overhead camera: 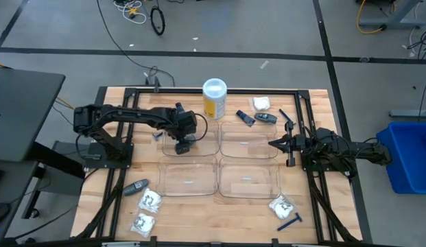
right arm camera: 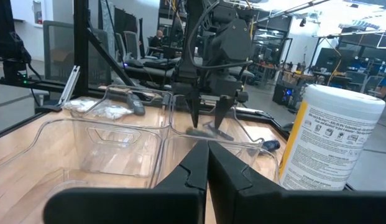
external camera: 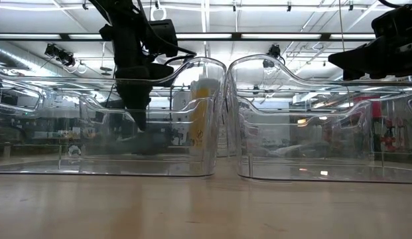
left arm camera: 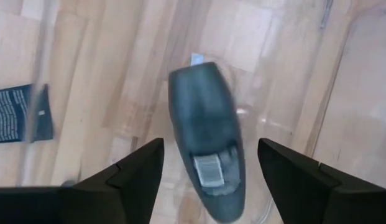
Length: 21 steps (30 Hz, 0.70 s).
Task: Pick & Place Travel size toiletries
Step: Put the top left black deodorant into the top left transparent bin, then put the left blue shaver into the bottom left transparent bin
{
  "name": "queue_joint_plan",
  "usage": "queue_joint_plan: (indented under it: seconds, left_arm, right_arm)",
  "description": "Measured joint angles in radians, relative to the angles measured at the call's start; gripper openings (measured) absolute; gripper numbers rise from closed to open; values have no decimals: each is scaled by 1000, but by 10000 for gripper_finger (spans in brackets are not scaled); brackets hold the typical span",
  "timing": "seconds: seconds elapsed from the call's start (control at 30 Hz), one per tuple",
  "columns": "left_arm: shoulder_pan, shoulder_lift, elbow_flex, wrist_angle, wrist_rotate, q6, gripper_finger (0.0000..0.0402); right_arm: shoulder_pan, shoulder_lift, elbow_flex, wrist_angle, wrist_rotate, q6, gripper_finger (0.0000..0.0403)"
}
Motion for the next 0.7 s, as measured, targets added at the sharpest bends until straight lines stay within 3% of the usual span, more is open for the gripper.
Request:
queue_joint_plan:
  seconds: [0.43, 0.7]
  left_arm:
    - [-19, -3, 0, -1, -16, 1, 272]
    - [-19, -80, 30, -41, -21, -13, 272]
  right_arm:
    - [0, 0, 0, 0, 0, 0, 12]
    - [0, 0, 0, 0, 0, 0, 12]
